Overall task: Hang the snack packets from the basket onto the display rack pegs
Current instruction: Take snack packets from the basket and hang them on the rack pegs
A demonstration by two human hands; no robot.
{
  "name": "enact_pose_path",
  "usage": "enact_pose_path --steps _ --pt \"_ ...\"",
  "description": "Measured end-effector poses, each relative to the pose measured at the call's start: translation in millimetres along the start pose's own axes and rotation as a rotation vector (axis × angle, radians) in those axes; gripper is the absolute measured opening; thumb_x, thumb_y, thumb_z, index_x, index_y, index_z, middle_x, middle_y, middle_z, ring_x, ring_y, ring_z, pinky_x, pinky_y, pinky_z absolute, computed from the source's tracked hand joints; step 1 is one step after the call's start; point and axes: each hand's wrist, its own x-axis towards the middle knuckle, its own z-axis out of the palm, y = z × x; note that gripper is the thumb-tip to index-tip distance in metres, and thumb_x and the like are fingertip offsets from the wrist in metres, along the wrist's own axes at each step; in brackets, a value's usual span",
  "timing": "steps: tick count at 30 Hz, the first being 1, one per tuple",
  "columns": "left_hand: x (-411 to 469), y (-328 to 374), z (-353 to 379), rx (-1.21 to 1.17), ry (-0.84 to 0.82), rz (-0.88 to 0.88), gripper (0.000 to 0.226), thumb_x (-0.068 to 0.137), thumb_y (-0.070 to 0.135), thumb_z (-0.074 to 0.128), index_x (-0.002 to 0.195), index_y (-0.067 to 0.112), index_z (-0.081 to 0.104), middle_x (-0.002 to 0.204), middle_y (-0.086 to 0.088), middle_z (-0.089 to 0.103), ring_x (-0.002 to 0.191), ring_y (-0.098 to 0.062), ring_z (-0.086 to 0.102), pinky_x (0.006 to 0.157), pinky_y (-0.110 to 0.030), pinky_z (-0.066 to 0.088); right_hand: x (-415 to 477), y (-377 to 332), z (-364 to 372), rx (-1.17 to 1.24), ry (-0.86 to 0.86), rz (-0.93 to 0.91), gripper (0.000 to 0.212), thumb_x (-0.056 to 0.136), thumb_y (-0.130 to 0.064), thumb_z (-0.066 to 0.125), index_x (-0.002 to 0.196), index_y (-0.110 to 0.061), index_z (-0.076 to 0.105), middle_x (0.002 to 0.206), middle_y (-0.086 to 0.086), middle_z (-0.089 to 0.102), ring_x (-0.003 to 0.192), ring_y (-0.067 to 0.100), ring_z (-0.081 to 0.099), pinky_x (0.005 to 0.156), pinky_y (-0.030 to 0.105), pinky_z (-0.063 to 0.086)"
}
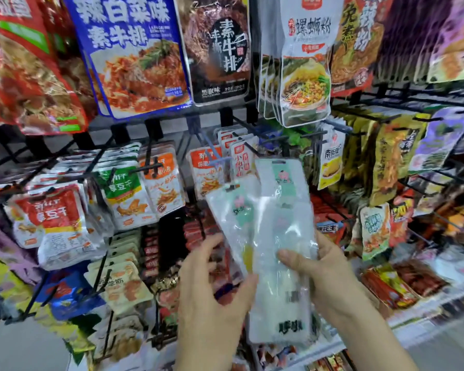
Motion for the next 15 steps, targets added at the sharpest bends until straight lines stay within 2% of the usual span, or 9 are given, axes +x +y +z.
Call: enact_pose_path --steps 2,3,6,8,10,13,15 --pt "-7.8 5.2 6.9 0.165 -0.129 -0.032 0.062 0.056 0.065 0.073 0.108 0.074 0.040 0.118 0.037 0.036 0.109 0.000 0.052 0.091 -0.030 0.050 -11.7 1.5 7.7 0.025 0.083 -0.023 0.048 0.063 -0.001 0.074 0.111 -0.007 0.065 0.101 0.017 0.074 0.088 0.034 0.072 0.072 0.050 0.060" --pt "-10.8 7.6 10.6 0.195 -0.166 -0.076 0.060 0.053 0.067 0.071 0.105 0.071 0.041 0.116 0.036 0.036 0.108 -0.001 0.051 0.091 -0.033 0.049 -17.8 2.8 10.7 0.019 0.119 -0.031 0.047 0.067 -0.001 0.072 0.113 -0.008 0.064 0.102 0.015 0.074 0.090 0.034 0.072 0.075 0.052 0.059" --pt "-12.0 11.8 18.3 0.218 -0.116 -0.109 0.047 0.052 0.055 0.080 0.092 0.046 0.056 0.099 0.021 0.052 0.089 -0.005 0.056 0.078 -0.032 0.050 -34.7 5.1 15.0 0.023 0.187 -0.044 0.043 0.075 -0.017 0.068 0.117 -0.015 0.063 0.105 0.006 0.075 0.094 0.027 0.072 0.078 0.045 0.059" --pt "-11.7 15.0 19.5 0.100 -0.121 -0.149 0.030 0.058 0.044 0.084 0.077 0.033 0.064 0.080 0.010 0.066 0.075 -0.015 0.062 0.069 -0.040 0.054 -44.3 2.6 13.0 0.044 0.180 -0.008 0.045 0.079 -0.031 0.063 0.121 -0.018 0.062 0.110 0.003 0.074 0.098 0.024 0.072 0.082 0.043 0.057" --pt "-14.9 16.6 19.7 -0.037 -0.155 -0.204 0.017 0.070 0.027 0.084 0.075 0.025 0.068 0.071 0.008 0.072 0.072 -0.019 0.068 0.069 -0.046 0.056 -54.2 -5.4 6.9 0.020 0.150 0.062 0.043 0.085 -0.038 0.058 0.120 -0.015 0.064 0.110 0.007 0.073 0.100 0.026 0.071 0.086 0.045 0.055" --pt "-23.6 21.4 20.1 -0.157 -0.188 -0.197 0.012 0.080 0.016 0.076 0.085 0.024 0.069 0.078 0.011 0.074 0.074 -0.010 0.071 0.070 -0.039 0.059 -64.7 -16.1 -7.0 -0.061 0.110 0.055 0.039 0.088 -0.034 0.055 0.112 -0.007 0.070 0.108 0.012 0.074 0.103 0.028 0.070 0.089 0.045 0.054" --pt "-28.8 25.2 22.5 -0.197 -0.192 -0.158 0.016 0.085 0.016 0.071 0.093 0.029 0.067 0.081 0.019 0.074 0.075 -0.002 0.070 0.063 -0.023 0.057 -69.6 -19.6 -12.5 -0.142 0.144 -0.022 0.035 0.082 -0.028 0.061 0.109 -0.009 0.073 0.105 0.007 0.075 0.103 0.023 0.069 0.094 0.043 0.052"
